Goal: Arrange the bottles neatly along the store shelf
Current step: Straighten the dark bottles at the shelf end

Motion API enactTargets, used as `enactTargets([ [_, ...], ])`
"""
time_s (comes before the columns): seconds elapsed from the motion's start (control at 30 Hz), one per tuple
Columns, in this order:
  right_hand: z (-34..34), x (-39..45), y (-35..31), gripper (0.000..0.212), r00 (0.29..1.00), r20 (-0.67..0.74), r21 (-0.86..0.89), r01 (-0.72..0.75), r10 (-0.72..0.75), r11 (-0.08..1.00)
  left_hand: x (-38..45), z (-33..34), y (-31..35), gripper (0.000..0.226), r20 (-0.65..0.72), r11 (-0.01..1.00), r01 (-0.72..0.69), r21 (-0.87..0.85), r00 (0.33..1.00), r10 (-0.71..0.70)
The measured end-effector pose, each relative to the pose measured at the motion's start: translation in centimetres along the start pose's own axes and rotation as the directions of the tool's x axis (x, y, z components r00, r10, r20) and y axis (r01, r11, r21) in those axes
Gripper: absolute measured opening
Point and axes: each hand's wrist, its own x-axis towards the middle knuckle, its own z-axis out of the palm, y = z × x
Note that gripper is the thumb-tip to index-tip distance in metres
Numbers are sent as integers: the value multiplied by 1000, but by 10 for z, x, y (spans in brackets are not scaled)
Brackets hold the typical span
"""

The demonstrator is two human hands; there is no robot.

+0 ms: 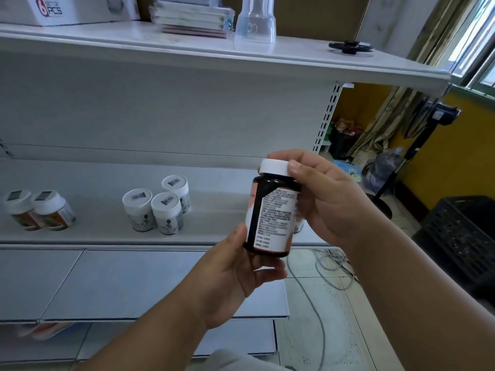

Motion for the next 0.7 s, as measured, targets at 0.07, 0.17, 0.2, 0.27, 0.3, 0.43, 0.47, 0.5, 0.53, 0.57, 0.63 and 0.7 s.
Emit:
enactTargets([
  [0.07,1,2,3,15,994,-97,-109,32,-43,994,2,0,-2,58,-54,993,-45,105,997,51],
  [0.17,3,3,7,15,987,-143,-162,53,-77,985,5,-1,-1,58,-107,987,-73,142,990,89],
  [0.2,3,2,8,18,993,-101,-131,51,-64,990,4,-3,1,60,-97,994,-60,87,993,68],
  [0.27,1,1,7,28,1000,-4,-59,14,-15,998,2,-6,4,63,-42,999,-7,-48,999,5],
  [0.3,0,0,7,31,999,31,-53,9,-7,999,1,-8,4,64,-12,997,17,-81,1000,-18],
  [0.43,-3,-1,7,33,997,8,-148,80,-79,986,1,-12,0,59,-60,998,-20,-64,998,16],
  [0.47,-2,-1,7,33,996,-5,-175,90,-92,981,1,-12,-1,58,-89,999,-46,-29,995,43],
  [0.5,-1,-2,7,33,995,-12,-205,93,-97,974,2,-12,-1,57,-110,998,-66,15,992,67],
  [0.53,0,-3,7,32,995,-11,-240,93,-98,966,1,-12,-1,57,-117,995,-80,60,989,87],
  [0.57,0,-4,6,33,996,-5,-282,89,-94,955,1,-12,-1,58,-117,990,-91,105,988,103],
  [0.63,1,-6,4,38,997,5,-362,71,-74,930,1,-13,-1,61,-123,977,-104,185,984,128],
  [0.7,0,-7,6,49,999,17,-388,51,-48,920,3,-15,-1,60,-117,966,-113,233,983,143],
])
